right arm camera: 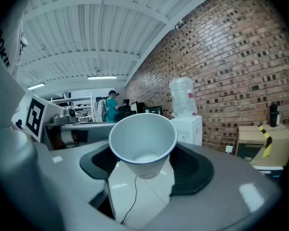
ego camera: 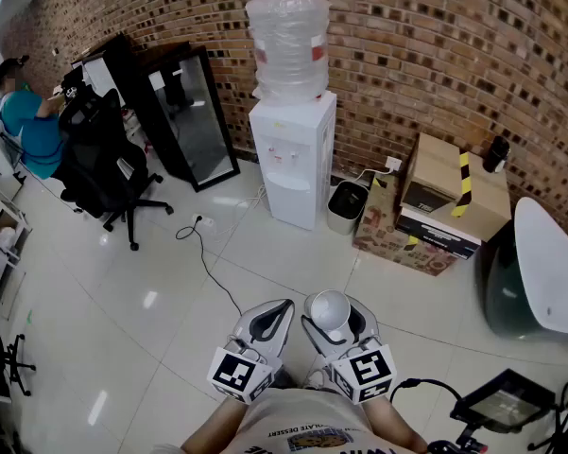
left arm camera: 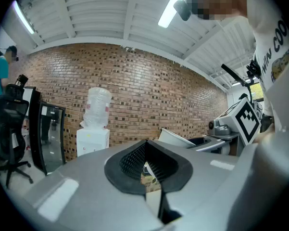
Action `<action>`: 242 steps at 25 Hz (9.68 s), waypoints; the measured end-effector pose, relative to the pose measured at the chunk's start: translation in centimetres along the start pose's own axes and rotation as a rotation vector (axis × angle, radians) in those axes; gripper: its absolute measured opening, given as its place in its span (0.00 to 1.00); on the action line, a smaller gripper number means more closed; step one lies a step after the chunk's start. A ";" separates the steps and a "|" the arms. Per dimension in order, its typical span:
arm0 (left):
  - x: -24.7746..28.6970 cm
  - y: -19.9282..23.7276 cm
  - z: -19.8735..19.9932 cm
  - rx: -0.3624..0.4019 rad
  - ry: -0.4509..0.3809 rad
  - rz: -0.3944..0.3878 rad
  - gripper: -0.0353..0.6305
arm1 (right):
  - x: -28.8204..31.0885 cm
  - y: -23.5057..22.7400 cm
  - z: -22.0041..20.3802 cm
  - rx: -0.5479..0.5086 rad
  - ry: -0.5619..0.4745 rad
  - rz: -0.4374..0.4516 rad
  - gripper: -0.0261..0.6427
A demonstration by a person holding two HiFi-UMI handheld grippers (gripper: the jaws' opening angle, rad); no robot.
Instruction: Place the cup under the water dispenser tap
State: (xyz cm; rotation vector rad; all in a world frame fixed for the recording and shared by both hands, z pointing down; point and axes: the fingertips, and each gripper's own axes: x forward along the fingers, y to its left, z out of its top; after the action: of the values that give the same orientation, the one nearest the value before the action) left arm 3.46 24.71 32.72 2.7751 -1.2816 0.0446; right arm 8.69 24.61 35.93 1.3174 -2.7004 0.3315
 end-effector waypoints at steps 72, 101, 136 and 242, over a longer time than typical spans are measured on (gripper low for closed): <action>19.2 32.5 1.4 -0.130 -0.034 -0.049 0.04 | 34.7 -10.8 7.8 -0.102 0.109 -0.065 0.54; 31.2 41.1 -10.0 -0.143 0.038 0.082 0.04 | 48.0 -25.5 -3.7 -0.086 0.188 -0.105 0.54; 30.5 40.5 -27.2 -0.266 0.212 0.082 0.04 | 63.0 -37.7 -25.4 -0.020 0.363 -0.211 0.54; 7.4 9.0 1.1 -0.070 -0.126 -0.035 0.04 | 10.8 -2.3 0.0 -0.136 0.046 0.037 0.05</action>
State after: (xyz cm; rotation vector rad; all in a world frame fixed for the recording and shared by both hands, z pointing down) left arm 1.42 13.21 32.70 2.7789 -1.2356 -0.1761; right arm 3.88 14.97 38.42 1.2093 -2.6592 0.1754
